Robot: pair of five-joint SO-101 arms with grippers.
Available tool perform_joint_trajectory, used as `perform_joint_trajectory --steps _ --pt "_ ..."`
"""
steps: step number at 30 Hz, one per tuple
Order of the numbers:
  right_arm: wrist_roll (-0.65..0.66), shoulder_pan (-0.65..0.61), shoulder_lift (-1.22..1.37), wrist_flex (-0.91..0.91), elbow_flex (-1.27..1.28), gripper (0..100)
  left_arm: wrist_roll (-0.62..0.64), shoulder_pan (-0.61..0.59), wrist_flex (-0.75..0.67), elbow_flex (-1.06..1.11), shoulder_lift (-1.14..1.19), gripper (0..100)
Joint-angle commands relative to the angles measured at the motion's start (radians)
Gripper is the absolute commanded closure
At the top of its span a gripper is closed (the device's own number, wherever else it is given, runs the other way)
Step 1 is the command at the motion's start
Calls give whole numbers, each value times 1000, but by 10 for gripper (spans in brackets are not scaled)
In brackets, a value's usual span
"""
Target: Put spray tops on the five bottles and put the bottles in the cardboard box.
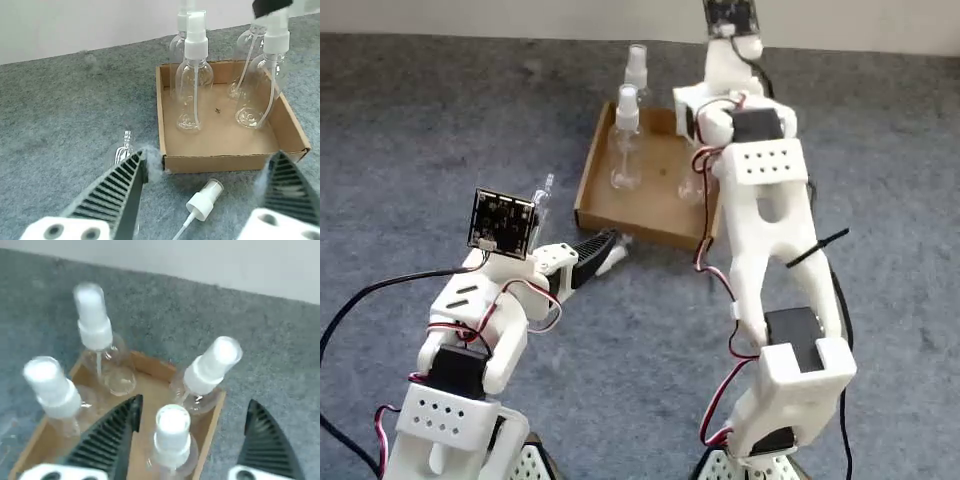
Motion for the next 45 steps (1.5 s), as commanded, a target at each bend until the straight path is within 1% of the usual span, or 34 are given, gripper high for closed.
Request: perform_joint_trajectory --steps 1,5,7,9,10,13,15,17,19,21,24,27,29,32,35,38,40,45 --pt "8 -53 -22 154 -174 735 -5 -2 -23 -5 -1 692" --pt "9 -101 -22 360 -268 735 -8 -10 -23 -15 -7 692" --pt "9 -114 -24 458 -298 735 -8 -39 -21 -27 -4 692" --pt "9 -119 -24 565 -343 735 -5 -87 -12 -97 7 713" --pt "9 -119 -24 621 -369 735 -6 -119 25 -137 16 734" --pt "9 -119 -24 765 -433 735 -8 -191 193 -305 110 766" --pt "8 -136 -28 776 -458 735 -23 -228 292 -401 219 755" --pt "3 -159 -31 777 -450 735 -61 -275 370 -498 338 745" --pt "3 -188 -44 777 -390 735 -104 -323 446 -598 461 744" --pt "3 -216 -73 777 -323 735 -198 -346 528 -679 570 744" --pt "6 -246 -134 777 -203 735 -364 -321 623 -745 677 746" --pt "11 -245 -220 774 -58 735 -465 -239 663 -727 691 747" --pt "23 -228 -291 769 65 735 -502 -157 661 -690 685 748" --pt "100 -206 -406 733 288 735 -508 -45 647 -634 696 748" --pt "140 -139 -539 642 547 735 -483 42 537 -576 750 748" --pt "187 -67 -679 533 794 734 -459 88 439 -561 854 748" --pt "195 -33 -766 466 941 734 -457 101 385 -562 918 748" --pt "193 -25 -949 348 1239 734 -457 133 270 -562 1026 748"
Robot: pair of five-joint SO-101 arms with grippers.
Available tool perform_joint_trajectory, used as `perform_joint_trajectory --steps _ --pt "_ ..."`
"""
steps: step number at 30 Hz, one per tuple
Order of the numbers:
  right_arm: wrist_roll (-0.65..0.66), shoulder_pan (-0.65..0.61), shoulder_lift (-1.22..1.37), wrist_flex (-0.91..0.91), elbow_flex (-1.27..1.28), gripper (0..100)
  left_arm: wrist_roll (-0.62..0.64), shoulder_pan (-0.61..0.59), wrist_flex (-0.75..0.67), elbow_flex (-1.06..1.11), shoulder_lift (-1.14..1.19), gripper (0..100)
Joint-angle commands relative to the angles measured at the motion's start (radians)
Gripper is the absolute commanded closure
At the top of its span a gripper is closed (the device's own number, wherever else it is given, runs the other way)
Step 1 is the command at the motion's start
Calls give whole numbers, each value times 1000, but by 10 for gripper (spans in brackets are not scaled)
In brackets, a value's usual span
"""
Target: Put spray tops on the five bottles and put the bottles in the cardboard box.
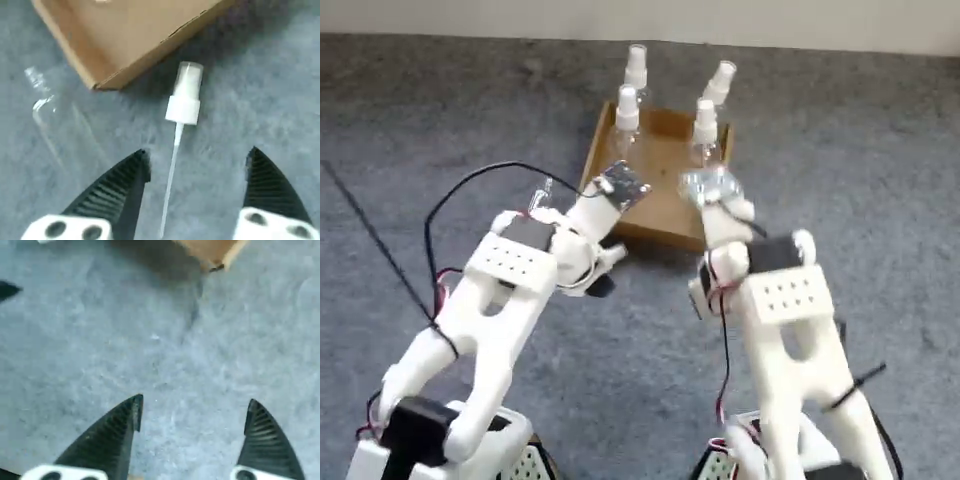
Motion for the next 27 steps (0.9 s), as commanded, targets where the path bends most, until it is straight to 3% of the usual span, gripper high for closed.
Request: perform_joint_trajectory --steps 1,8,20,27 --pt "9 16 -145 -79 171 734 12 42 -77 -4 42 748" --pt "-32 16 -265 -170 349 734 12 42 -187 -4 140 748" --pt "-40 -38 -286 -179 361 734 61 38 -319 -1 280 749" --pt "-38 -38 -286 -179 361 734 74 38 -324 4 289 863"
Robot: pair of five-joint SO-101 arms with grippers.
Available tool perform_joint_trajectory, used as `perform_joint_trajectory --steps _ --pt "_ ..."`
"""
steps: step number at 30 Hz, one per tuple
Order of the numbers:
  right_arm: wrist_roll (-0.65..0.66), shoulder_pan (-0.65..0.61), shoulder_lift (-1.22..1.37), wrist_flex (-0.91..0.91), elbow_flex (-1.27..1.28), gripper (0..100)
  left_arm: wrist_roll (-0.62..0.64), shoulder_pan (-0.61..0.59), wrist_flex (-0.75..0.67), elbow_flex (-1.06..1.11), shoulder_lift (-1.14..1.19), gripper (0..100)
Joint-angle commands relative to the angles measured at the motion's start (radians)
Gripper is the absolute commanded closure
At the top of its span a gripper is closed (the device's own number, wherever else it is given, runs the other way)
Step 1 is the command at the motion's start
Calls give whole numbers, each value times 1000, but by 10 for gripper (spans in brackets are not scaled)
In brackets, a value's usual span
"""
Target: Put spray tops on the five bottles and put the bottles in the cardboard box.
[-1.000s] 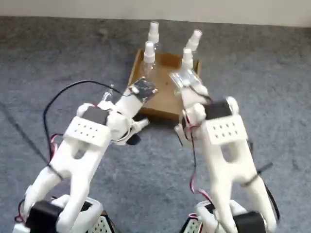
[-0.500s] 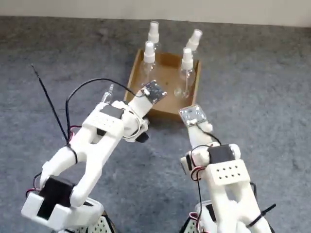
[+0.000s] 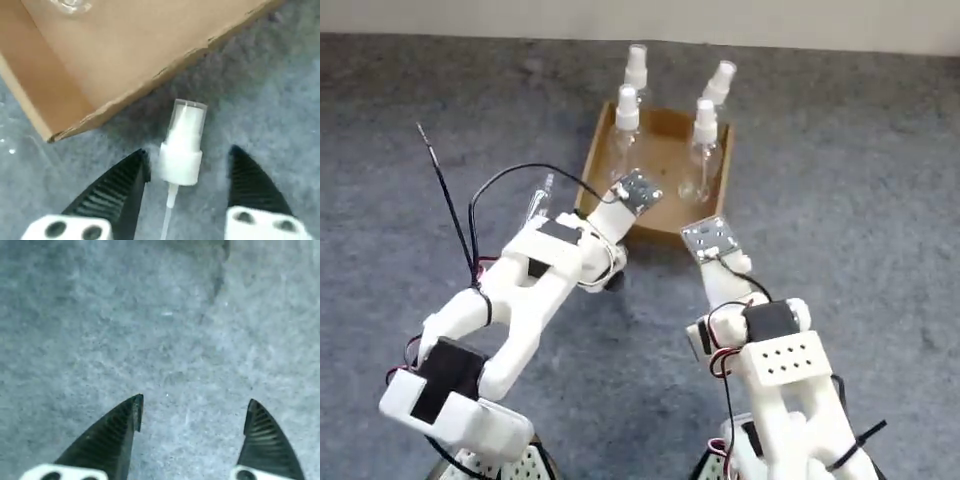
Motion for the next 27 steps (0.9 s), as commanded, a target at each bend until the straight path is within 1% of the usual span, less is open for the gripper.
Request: perform_joint_trajectory --steps 1,15,17,21,23,27 --pt "-8 -5 -19 -27 -4 734 14 12 -17 -5 -4 871" --pt "-11 -5 -13 -28 -4 734 12 13 121 12 -7 983" --pt "-11 -5 -13 -28 -4 734 12 12 161 13 -24 995" --pt "-11 -5 -13 -28 -4 734 14 5 305 16 -131 997" --pt "-11 -5 -13 -28 -4 734 15 -18 374 38 -214 997" --pt "-11 -5 -12 -27 -5 734 15 -105 479 101 -407 997"
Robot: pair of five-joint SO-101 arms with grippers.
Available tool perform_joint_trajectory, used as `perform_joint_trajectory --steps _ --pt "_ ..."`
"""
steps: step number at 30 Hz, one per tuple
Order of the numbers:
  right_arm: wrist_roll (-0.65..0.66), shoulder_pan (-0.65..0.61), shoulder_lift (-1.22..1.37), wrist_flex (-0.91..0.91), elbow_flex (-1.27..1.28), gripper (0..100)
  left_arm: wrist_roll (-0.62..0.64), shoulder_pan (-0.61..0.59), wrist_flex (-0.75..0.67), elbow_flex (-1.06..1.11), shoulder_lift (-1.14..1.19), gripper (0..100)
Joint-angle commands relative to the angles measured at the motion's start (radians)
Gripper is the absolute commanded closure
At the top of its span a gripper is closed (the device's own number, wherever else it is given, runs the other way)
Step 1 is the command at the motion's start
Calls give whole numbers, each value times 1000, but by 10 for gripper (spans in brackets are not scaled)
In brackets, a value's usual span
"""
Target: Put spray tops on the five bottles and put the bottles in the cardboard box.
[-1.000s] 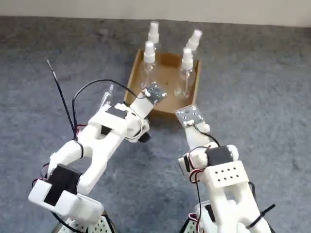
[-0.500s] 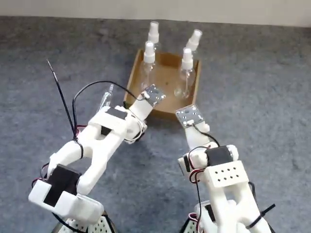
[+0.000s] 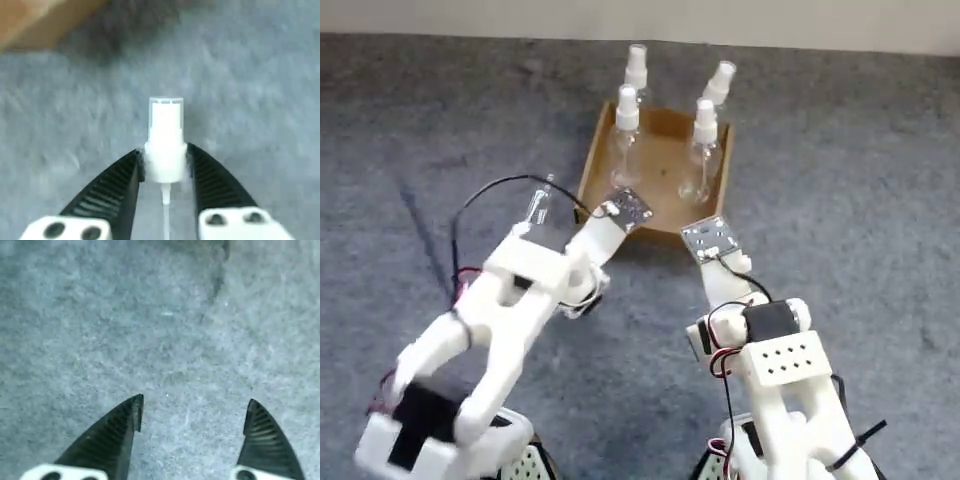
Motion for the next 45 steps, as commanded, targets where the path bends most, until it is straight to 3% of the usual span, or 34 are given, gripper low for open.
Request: perform_joint_trajectory --steps 1,8,15,23,30,35,45 --pt "-11 -5 -12 -25 -7 734 8 -104 92 33 -199 997" --pt "-12 -96 51 18 -150 734 -92 -423 144 21 -470 996" --pt "-161 -282 389 24 -522 734 -238 -791 130 -82 -417 996" --pt "-371 -515 894 22 -1119 734 -382 -1081 -163 -114 -94 996" --pt "-569 -553 1323 21 -1669 733 -440 -1194 -321 -180 162 996" --pt "-591 -549 1567 31 -1977 733 -440 -1207 -405 -188 248 996" --pt "-591 -547 1853 110 -2201 733 -440 -1198 -428 -185 268 996"
